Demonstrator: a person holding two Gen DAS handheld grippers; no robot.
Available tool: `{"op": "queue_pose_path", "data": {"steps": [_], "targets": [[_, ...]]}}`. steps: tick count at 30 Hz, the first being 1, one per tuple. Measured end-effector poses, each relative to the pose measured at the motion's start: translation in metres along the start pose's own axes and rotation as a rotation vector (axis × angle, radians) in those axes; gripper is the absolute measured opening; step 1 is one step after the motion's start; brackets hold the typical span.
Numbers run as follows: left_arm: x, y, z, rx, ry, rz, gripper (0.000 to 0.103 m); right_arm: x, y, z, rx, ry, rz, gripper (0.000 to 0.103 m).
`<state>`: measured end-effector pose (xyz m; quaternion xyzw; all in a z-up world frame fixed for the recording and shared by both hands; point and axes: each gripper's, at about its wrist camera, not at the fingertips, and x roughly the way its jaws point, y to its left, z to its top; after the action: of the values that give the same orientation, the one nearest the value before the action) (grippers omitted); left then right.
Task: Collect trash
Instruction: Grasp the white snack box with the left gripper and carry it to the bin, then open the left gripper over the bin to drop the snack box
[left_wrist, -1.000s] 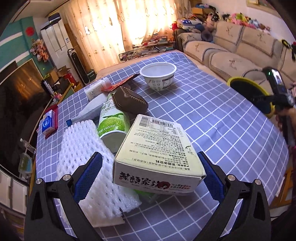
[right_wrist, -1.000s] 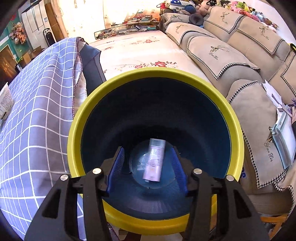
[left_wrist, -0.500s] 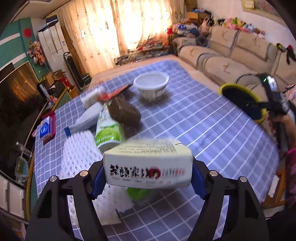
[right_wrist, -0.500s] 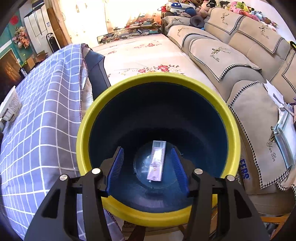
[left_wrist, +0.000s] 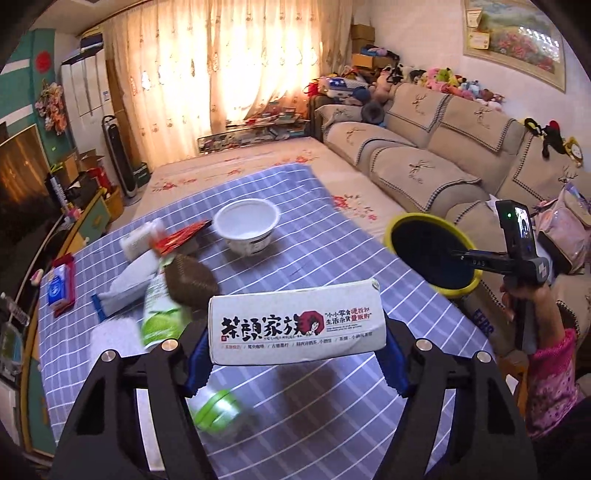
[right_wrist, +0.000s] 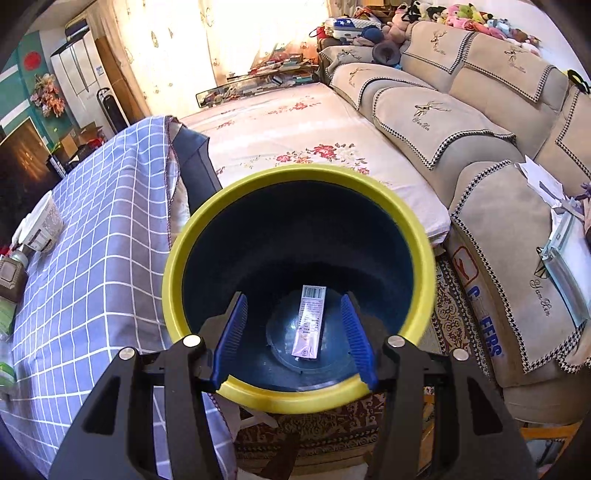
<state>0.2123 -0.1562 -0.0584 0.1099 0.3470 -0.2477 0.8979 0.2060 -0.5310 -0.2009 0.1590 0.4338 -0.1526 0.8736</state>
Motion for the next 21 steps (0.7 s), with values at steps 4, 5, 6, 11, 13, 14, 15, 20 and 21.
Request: {"op": "queue_pose_path", "data": {"steps": [4, 5, 6, 11, 13, 14, 15, 20, 21], "targets": [[0.017, -0.026, 0.017, 0.024, -0.005, -0.058, 0.072, -0.011, -0.013, 0.0, 0.02, -0.025, 0.0, 0.051], [0.023, -0.033, 0.021, 0.036, -0.006, -0.075, 0.072, -0.014, -0.016, 0.0, 0.024, -0.031, 0.0, 0.051], [0.031, -0.046, 0.028, 0.055, -0.008, -0.103, 0.072, -0.018, -0.021, 0.0, 0.031, -0.039, -0.002, 0.051], [0.073, -0.101, 0.053, 0.112, -0.003, -0.216, 0.072, -0.035, -0.048, -0.003, 0.068, -0.066, -0.029, 0.051], [0.097, -0.125, 0.067, 0.121, 0.009, -0.278, 0.072, -0.042, -0.06, -0.007, 0.088, -0.073, -0.043, 0.051], [0.106, -0.134, 0.07, 0.124, 0.014, -0.292, 0.072, -0.044, -0.065, -0.009, 0.097, -0.075, -0.049, 0.051], [0.121, -0.148, 0.077, 0.131, 0.025, -0.311, 0.072, -0.047, -0.072, -0.012, 0.106, -0.076, -0.056, 0.051], [0.18, -0.194, 0.087, 0.181, 0.09, -0.336, 0.072, -0.052, -0.087, -0.019, 0.128, -0.071, -0.067, 0.051], [0.195, -0.203, 0.087, 0.192, 0.112, -0.333, 0.072, -0.051, -0.09, -0.02, 0.133, -0.069, -0.064, 0.051]]}}
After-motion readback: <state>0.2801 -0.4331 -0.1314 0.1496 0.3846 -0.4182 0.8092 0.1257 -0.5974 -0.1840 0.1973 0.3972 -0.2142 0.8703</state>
